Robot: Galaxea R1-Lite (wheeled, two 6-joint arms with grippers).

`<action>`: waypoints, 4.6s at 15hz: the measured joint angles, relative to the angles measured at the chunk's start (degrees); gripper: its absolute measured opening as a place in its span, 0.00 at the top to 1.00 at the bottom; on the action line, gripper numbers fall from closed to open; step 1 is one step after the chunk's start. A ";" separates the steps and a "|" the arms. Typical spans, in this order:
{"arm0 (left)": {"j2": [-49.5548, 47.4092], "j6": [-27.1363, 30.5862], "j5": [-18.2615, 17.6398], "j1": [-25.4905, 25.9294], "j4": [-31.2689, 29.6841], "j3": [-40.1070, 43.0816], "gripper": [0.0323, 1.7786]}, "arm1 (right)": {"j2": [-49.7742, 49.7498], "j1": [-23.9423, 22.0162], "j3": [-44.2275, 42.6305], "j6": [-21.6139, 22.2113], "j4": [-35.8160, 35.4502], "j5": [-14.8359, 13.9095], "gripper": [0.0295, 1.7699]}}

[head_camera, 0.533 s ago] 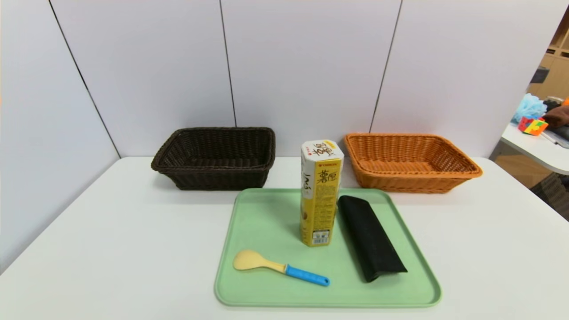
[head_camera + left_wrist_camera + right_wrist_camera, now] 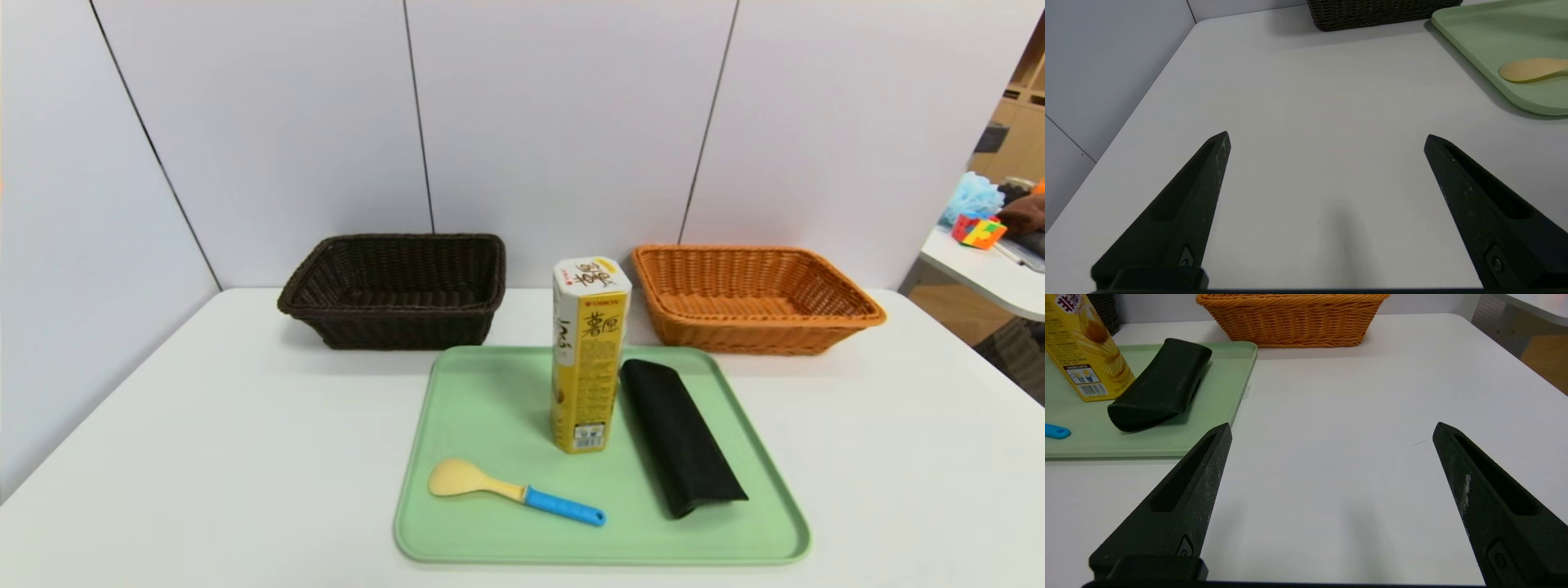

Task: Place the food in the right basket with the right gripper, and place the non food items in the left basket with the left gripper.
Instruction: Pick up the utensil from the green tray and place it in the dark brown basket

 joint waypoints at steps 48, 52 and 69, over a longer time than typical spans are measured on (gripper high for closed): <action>68.02 -2.82 -15.74 -10.46 4.57 -43.11 0.05 | 58.09 2.30 -37.67 -0.71 7.23 14.92 0.04; 72.74 -2.89 -15.74 -18.96 4.13 -45.04 0.05 | 60.44 4.05 -37.60 -0.62 7.20 16.20 0.04; 100.39 20.61 -35.76 -34.38 11.40 -65.51 0.05 | 67.05 6.94 -36.94 -0.73 7.14 16.41 0.04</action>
